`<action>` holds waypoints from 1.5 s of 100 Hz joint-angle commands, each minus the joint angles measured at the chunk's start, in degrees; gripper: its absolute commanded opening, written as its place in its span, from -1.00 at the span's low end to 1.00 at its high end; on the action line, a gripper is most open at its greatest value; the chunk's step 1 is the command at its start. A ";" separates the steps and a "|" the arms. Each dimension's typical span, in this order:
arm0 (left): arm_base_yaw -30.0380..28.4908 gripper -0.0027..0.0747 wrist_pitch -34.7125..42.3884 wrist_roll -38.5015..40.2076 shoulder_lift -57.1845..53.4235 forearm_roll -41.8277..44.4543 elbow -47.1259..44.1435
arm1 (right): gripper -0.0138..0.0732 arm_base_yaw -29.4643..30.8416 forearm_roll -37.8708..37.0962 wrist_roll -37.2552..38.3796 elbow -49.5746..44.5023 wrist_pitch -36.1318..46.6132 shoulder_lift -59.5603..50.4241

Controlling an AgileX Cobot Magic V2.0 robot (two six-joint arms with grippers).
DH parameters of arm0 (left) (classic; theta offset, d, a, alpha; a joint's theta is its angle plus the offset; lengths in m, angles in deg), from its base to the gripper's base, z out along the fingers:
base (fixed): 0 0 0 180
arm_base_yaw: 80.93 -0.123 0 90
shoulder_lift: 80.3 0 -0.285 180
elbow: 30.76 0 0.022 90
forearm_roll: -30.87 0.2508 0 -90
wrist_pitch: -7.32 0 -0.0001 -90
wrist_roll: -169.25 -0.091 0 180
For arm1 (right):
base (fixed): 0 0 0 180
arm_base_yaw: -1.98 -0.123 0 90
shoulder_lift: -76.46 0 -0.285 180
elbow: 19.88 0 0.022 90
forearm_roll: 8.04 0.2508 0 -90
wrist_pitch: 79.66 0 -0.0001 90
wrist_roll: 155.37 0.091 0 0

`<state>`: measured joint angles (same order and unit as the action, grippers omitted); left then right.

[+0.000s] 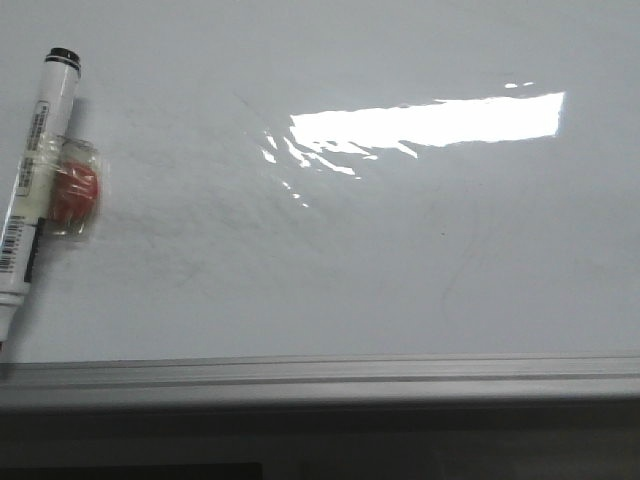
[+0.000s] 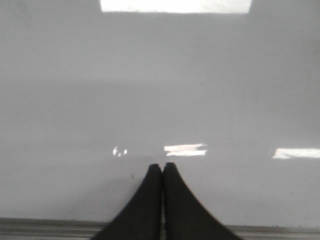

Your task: Write number 9 on whiteboard

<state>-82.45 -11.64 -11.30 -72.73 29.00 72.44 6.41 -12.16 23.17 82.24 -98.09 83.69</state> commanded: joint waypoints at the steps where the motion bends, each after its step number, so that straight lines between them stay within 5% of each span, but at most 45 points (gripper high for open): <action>1: -0.07 -0.98 3.89 -0.48 -1.63 1.87 -2.28 | -0.84 0.34 0.04 -0.18 -0.63 1.35 -1.30; 26: -0.07 -0.98 14.65 -0.48 -1.63 -12.23 -2.28 | -0.84 0.34 0.04 -0.18 -0.63 1.35 -1.30; 81: -0.07 -0.98 15.62 -0.48 -1.63 -12.08 -2.28 | -0.84 0.34 0.89 -0.18 -0.63 18.90 -1.30; 136: -0.07 -0.98 15.62 -0.48 -1.63 -12.08 -2.28 | -0.84 0.34 1.17 -0.18 -0.63 17.69 -1.30; 150: -0.07 -0.99 15.08 -0.48 -1.52 -12.08 -1.91 | -0.84 -0.16 10.84 -0.05 0.41 14.77 -0.85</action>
<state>-82.45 -0.60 -11.80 -72.73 17.44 72.44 6.41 -6.46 23.17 82.24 -85.28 83.69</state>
